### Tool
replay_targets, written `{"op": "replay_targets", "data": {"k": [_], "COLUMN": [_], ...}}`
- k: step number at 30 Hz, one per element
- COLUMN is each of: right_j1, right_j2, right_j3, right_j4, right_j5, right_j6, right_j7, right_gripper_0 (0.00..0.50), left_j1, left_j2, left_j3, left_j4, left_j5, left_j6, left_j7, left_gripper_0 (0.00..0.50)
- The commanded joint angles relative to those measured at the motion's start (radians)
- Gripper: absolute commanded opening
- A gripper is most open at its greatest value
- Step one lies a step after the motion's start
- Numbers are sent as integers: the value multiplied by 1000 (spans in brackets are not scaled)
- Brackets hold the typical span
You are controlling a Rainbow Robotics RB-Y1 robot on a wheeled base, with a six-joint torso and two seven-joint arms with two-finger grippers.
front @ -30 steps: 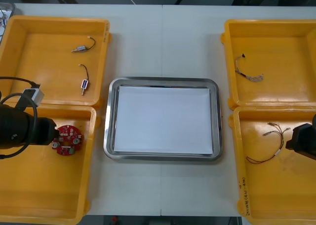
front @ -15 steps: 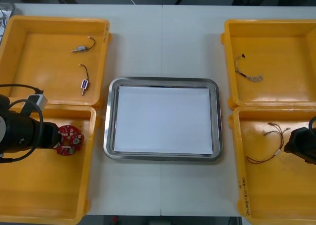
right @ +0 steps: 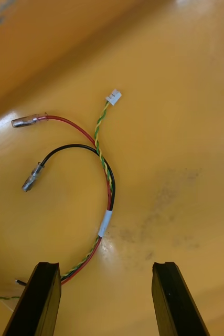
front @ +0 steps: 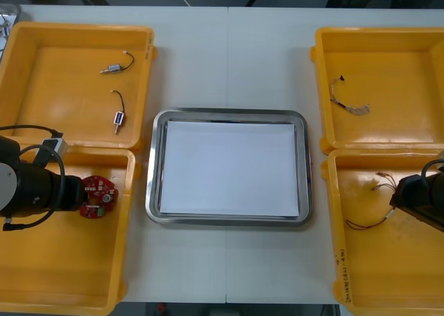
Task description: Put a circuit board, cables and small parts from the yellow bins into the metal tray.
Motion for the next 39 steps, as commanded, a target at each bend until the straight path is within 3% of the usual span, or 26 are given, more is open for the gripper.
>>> {"op": "replay_targets", "data": {"k": [1, 13, 15, 16, 17, 19, 34, 39], "right_j1": [15, 13, 13, 13, 13, 15, 13, 13], "right_j2": [29, 94, 95, 97, 97, 97, 97, 97], "right_j3": [17, 25, 26, 28, 28, 31, 60, 69], "right_j4": [13, 73, 81, 86, 90, 96, 167, 188], "right_j5": [19, 65, 68, 68, 68, 66, 69, 75], "right_j6": [-36, -83, -94, -96, -99, -99, -148, -169], "right_j7": [-55, -61, -61, -61, -63, -66, -89, -98], "right_gripper_0": [500, 500, 500, 500, 500, 500, 500, 500], "left_j1": [46, 58, 60, 60, 60, 61, 58, 35], "left_j2": [-16, -16, -16, -19, -19, -22, -21, -22], "left_j3": [-23, -44, -46, -46, -47, -47, -24, 26], "left_j4": [-6, -1, -1, -1, -1, -1, -27, -82], "left_j5": [-15, -24, -24, -26, -26, -27, -14, -1], "left_j6": [-32, -59, -63, -63, -66, -66, -69, 25], "left_j7": [52, 57, 57, 57, 57, 59, 63, 65], "left_gripper_0": [460, 456, 368, 284, 149, 5, 1, 0]}}
